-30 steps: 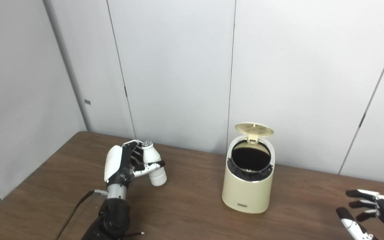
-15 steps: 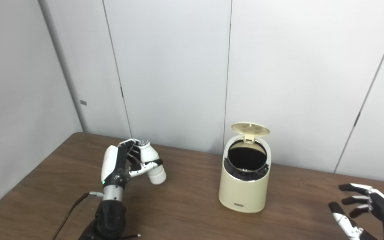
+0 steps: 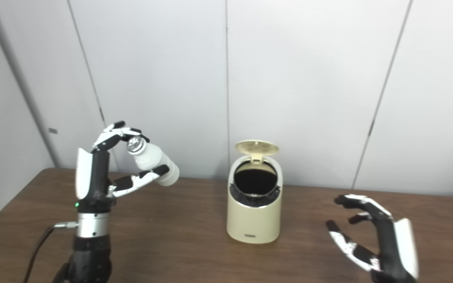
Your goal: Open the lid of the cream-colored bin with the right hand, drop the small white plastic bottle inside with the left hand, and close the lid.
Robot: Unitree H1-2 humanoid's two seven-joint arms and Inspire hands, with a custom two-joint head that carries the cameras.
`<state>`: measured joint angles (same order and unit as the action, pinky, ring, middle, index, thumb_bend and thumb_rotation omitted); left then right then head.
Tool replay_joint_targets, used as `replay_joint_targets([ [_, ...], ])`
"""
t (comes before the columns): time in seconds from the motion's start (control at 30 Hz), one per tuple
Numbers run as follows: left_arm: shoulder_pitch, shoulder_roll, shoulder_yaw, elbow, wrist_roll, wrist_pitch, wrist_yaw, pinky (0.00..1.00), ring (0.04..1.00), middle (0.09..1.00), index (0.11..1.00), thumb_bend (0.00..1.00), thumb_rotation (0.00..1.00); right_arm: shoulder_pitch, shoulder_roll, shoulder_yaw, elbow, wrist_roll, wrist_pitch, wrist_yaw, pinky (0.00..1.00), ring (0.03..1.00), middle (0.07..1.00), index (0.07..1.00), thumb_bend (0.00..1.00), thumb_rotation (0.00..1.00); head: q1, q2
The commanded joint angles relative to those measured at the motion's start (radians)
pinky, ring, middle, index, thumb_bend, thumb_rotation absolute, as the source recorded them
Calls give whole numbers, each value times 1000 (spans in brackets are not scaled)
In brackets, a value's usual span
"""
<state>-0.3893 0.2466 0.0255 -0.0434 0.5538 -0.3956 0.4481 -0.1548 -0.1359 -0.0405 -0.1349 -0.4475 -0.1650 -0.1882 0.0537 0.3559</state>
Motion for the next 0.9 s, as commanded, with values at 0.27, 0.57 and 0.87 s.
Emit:
replay_joint_targets([
  [0.27, -118, -20, -80, -25, 165, -74, 121, 972, 733, 464, 511, 522, 0, -44, -1, 7, 77, -4, -111, -61, 554, 700, 714, 622, 244, 0, -55, -20],
  [0.57, -181, -60, -209, 69, 218, -73, 248, 1000, 756, 445, 525, 520, 0, -44, 1, 17, 92, -17, -132, -77, 562, 706, 718, 647, 263, 0, -77, -11],
  [0.87, -169, -93, -313, 87, 269, -74, 321, 1000, 757, 451, 522, 519, 0, -42, 1, 20, 91, -33, -124, -87, 563, 700, 720, 634, 265, 23, -91, -5],
])
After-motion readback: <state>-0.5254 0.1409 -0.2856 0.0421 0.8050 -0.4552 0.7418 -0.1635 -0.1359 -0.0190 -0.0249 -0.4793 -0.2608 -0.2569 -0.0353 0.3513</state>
